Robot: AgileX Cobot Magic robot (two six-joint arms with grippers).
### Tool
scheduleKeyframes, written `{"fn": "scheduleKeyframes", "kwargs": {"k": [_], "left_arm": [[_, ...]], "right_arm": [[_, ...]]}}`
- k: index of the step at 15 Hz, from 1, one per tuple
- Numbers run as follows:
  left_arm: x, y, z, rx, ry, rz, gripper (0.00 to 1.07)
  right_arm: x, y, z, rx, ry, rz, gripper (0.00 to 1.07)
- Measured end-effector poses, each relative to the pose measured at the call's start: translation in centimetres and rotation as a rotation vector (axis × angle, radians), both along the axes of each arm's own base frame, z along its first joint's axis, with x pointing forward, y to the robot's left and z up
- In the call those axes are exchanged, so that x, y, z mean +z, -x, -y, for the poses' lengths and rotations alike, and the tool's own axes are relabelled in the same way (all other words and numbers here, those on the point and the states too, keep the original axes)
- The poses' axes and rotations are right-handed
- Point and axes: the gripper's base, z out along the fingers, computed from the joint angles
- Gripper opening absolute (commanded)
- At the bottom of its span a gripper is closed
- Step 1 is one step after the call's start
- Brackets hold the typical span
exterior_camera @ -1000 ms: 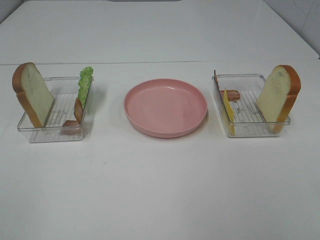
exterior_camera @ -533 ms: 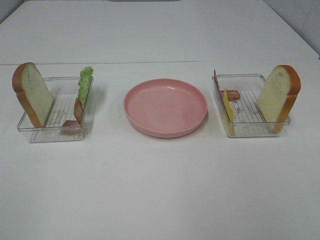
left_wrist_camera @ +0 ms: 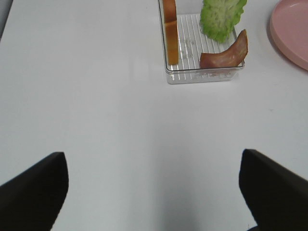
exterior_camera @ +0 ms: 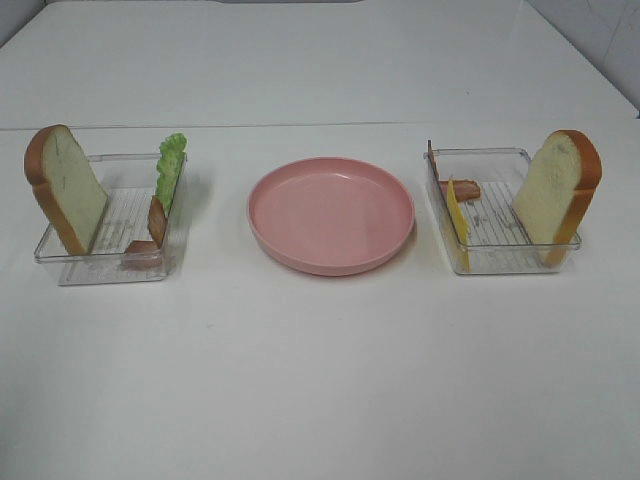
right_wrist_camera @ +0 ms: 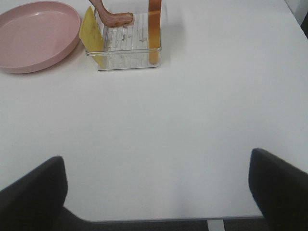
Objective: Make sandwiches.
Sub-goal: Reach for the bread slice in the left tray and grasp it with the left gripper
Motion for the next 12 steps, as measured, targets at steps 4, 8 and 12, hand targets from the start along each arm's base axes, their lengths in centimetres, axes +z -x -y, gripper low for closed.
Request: {"fn": "scheduleKeyframes", "kwargs": {"k": [4, 8, 12], "left_arm": [[2.6, -7.0, -0.2, 0.009, 0.012, -0.124, 0.88], [3.5, -15.0, -0.4, 0.011, 0.011, -0.232, 0.88], [2.4, -21.3, -0.6, 0.011, 0.011, -0.299, 0.88]], "right_arm": [[0.0, 0.0, 0.0, 0.000, 0.000, 0.000, 0.99], [0.0, 0.0, 0.0, 0.000, 0.000, 0.000, 0.99], [0.0, 0.0, 0.0, 0.000, 0.000, 0.000, 0.99]]}}
